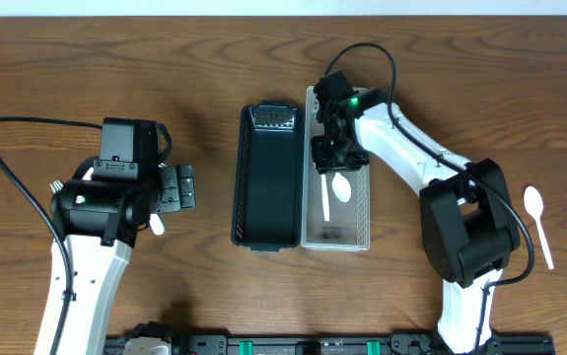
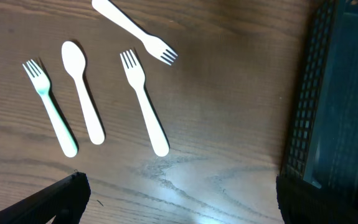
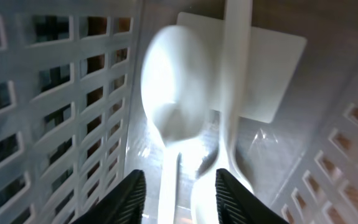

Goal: Pack container
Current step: 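Lower the third spoon into the clear basket and open the gripper, then reach the right gripper to the last spoon and grasp it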

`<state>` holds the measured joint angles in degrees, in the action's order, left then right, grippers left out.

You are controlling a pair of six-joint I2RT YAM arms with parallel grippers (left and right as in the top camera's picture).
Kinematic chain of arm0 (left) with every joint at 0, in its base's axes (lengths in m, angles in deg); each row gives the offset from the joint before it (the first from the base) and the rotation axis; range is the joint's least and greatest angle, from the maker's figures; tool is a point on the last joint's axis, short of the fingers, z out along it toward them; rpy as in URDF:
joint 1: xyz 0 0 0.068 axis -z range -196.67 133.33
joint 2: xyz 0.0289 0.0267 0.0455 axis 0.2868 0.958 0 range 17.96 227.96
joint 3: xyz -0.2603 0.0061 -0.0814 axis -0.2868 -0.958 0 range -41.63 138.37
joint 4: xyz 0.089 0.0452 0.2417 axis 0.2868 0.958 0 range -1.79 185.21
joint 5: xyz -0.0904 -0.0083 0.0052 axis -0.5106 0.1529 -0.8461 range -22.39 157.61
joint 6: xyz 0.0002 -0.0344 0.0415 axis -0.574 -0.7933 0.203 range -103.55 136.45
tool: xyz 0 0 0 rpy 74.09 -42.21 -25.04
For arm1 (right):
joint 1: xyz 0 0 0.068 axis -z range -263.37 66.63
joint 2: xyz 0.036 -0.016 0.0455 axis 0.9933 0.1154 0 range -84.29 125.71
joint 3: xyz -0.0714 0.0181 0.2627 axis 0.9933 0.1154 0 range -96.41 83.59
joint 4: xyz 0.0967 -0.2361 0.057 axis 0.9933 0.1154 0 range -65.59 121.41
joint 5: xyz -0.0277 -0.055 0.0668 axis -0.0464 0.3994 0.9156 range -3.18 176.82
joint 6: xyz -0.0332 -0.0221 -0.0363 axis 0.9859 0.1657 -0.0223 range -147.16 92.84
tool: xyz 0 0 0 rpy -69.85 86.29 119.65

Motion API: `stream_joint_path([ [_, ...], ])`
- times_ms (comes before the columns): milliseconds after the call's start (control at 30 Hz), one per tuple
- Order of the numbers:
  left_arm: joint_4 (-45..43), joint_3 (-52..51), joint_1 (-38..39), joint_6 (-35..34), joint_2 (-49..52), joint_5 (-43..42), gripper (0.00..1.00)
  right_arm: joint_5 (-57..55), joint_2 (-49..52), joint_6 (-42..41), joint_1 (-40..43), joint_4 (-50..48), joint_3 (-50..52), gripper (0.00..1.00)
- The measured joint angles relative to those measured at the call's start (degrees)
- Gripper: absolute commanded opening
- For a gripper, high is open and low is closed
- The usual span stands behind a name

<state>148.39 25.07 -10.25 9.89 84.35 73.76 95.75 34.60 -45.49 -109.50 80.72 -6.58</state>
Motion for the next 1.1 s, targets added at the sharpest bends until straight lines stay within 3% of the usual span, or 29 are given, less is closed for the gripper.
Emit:
stream_joint_path([
  [233,0.04,0.00,0.00,0.00,0.00,0.00,0.98,-4.09,-7.74,3.82,6.82,9.88,-12.11,0.63],
  [433,0.02,0.00,0.00,0.00,0.00,0.00,0.98,-9.16,-23.67,5.38,22.12,18.60,-17.99,0.68],
  [600,0.00,0.00,0.00,0.00,0.00,0.02,0.98,-11.08,-30.95,5.57,31.63,27.96,-17.64,0.70],
  [800,-0.50,0.00,0.00,0.00,0.02,0.02,0.98,-11.13,-40.02,5.97,38.40,30.23,-7.87,0.74],
  [967,-0.59,0.00,0.00,0.00,0.04,0.02,0.98,-11.08,-52.68,6.71,45.97,28.00,5.84,0.99],
  [1100,-0.57,0.00,0.00,0.00,0.04,0.00,0.98,-9.03,-57.46,9.05,54.62,22.75,13.97,0.99],
])
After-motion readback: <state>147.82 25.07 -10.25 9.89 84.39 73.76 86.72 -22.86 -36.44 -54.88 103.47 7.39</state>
